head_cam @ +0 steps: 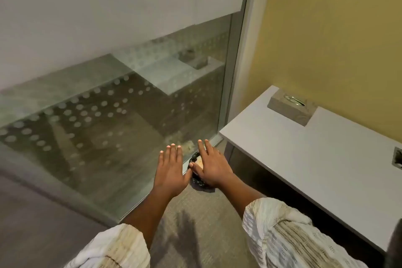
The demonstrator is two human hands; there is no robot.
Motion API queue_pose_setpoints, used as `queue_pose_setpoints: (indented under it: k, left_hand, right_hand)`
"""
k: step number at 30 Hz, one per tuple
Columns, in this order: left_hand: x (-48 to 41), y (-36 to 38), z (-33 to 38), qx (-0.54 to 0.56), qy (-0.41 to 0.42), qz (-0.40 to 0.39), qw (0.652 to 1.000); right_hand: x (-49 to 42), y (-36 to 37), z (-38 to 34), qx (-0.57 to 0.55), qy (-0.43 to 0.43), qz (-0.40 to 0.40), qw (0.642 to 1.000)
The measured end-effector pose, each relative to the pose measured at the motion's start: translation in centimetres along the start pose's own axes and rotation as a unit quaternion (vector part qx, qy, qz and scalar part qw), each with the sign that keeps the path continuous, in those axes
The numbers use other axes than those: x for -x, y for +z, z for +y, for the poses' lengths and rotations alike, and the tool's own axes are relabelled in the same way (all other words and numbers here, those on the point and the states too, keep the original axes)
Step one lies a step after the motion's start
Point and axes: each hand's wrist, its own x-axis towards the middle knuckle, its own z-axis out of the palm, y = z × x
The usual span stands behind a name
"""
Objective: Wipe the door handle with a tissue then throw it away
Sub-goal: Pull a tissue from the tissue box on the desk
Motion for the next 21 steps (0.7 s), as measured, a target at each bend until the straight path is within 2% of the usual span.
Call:
queue_pose_setpoints:
  k: [8, 21]
  left_hand:
    - [-5.8, -0.3, 7.6, -0.007, 0.058, -0.004, 0.998]
    - [-15.2, 0.6, 13.2, -0.030, 0.116, -0.036, 0.992]
  right_hand:
    - [-0.6, -3.0, 8.4, 0.001, 0.047, -0.001, 0.999]
    - [-3.8, -5.3, 16.7, -0.013, 0.136, 0.008, 0.991]
